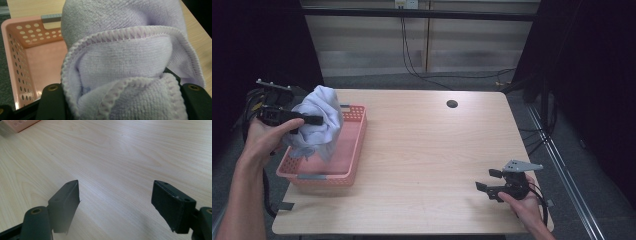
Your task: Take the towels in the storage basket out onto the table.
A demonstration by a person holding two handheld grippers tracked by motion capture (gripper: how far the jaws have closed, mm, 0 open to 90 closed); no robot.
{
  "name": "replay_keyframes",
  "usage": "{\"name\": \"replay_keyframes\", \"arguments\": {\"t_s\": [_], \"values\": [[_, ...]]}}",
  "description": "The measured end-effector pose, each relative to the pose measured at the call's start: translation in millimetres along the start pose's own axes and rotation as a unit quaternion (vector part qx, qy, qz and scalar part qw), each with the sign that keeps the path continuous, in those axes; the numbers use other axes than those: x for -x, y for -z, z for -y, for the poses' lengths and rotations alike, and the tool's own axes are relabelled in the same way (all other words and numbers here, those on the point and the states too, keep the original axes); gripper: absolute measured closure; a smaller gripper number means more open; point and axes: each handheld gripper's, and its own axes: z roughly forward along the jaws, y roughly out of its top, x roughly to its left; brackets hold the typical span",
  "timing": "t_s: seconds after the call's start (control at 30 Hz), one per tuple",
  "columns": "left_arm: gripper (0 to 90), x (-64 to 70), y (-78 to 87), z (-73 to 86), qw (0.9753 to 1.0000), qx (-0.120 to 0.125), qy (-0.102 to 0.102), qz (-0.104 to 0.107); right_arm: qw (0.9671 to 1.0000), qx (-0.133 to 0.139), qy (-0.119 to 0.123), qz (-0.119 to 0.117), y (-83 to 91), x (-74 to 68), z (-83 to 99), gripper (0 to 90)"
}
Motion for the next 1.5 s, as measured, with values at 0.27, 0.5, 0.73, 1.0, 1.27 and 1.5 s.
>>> {"name": "replay_keyframes", "arguments": {"t_s": [0.27,0.5,0.73,1.0,1.27,1.5], "values": [[36.2,18.7,6.8,-11.2,0.9997,0.017,-0.016,-0.005,1.0000,0.002,0.000,0.000,0.4,-0.5,0.1,22.2],[36.2,42.0,6.1,-25.2,0.9990,0.027,-0.035,0.005,1.0000,0.002,0.000,0.000,0.2,-0.4,-0.1,22.2],[35.9,61.3,-7.8,-36.1,0.9983,0.020,-0.052,0.017,1.0000,0.002,0.000,-0.001,0.4,-0.5,0.0,22.1],[35.7,100.2,-34.9,-52.1,0.9962,0.006,-0.080,0.035,1.0000,0.002,0.001,-0.001,0.8,-0.2,0.1,22.1],[35.3,133.5,-82.5,-46.7,0.9931,-0.026,-0.104,0.049,1.0000,0.002,0.003,-0.002,0.9,-0.3,0.1,22.1],[34.6,161.6,-127.2,-28.4,0.9865,-0.059,-0.137,0.068,1.0000,0.003,0.002,-0.002,2.3,0.1,0.6,22.1]]}}
